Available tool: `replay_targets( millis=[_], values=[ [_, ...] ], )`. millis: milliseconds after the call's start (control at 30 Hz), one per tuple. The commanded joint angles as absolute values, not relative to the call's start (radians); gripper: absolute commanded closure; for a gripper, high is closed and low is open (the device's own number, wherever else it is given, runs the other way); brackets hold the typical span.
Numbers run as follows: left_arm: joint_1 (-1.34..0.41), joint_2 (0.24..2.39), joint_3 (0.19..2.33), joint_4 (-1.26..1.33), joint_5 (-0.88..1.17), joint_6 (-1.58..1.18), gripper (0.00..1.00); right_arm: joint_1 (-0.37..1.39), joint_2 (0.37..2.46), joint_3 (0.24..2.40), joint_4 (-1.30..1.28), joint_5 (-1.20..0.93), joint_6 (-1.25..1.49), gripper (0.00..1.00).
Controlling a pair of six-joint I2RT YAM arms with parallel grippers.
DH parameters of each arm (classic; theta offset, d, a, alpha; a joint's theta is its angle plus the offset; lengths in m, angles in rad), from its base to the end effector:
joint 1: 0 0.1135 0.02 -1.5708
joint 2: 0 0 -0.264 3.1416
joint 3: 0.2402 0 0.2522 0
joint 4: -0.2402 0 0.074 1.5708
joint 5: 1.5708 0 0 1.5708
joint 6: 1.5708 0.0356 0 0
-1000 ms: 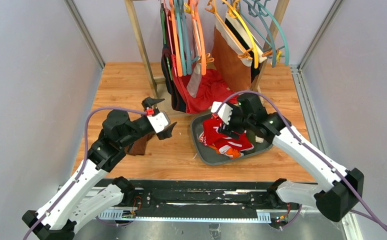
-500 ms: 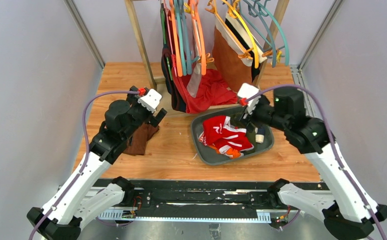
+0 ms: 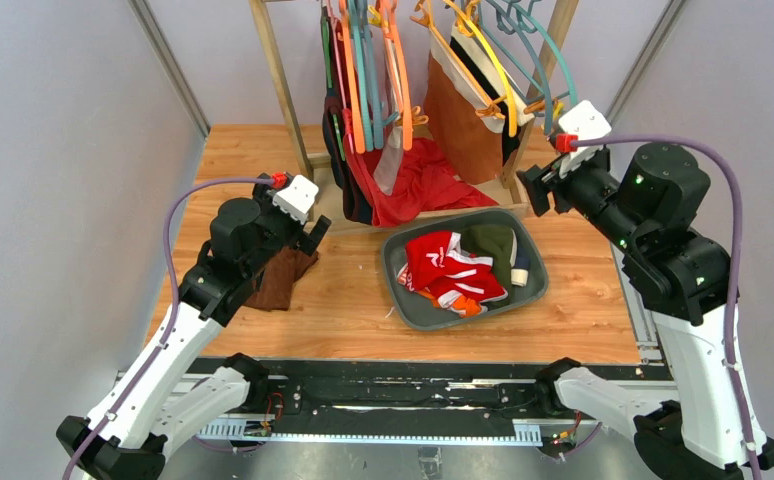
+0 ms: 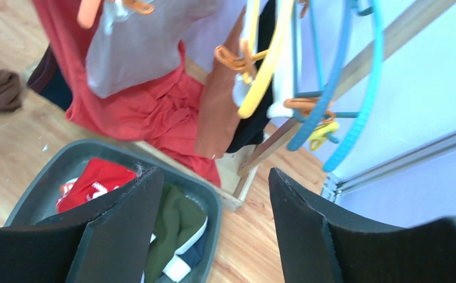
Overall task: Remove the underwear clipped to the hanger
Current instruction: Place the underwear in the bin, then pick up the hanger from the clothesline.
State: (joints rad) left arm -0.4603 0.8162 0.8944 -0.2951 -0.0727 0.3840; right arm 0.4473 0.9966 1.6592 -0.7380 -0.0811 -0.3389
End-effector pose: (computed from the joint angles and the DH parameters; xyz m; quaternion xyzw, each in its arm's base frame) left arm 0.1675 -0.0801 0.3612 0.2984 0.7199 0.0044 0.6266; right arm 0.1268 0.0640 0.5249 -0.3061 0.6662 0.0665 0.6768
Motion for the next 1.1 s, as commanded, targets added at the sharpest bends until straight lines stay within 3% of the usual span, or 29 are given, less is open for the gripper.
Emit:
replay_targets(
  millis=[0, 433, 1067],
  values=[
    [-0.451, 0.808, 0.904, -0.292, -0.038, 0.36, 0.02, 0.406, 1.051, 1.755, -0.739, 0.015, -0.307, 0.34],
    [-0.45, 0.738, 0.899, -0.311, -0.016, 0.362, 0.02, 0.247, 1.287, 1.982, -0.738, -0.105, -0.205, 0.42],
    [-0.449, 0.674, 0.851, -0.292, 0.038, 0.373, 0.02, 0.143, 1.444, 2.015, -0.655, -0.149, -0.142, 0.48]
  ],
)
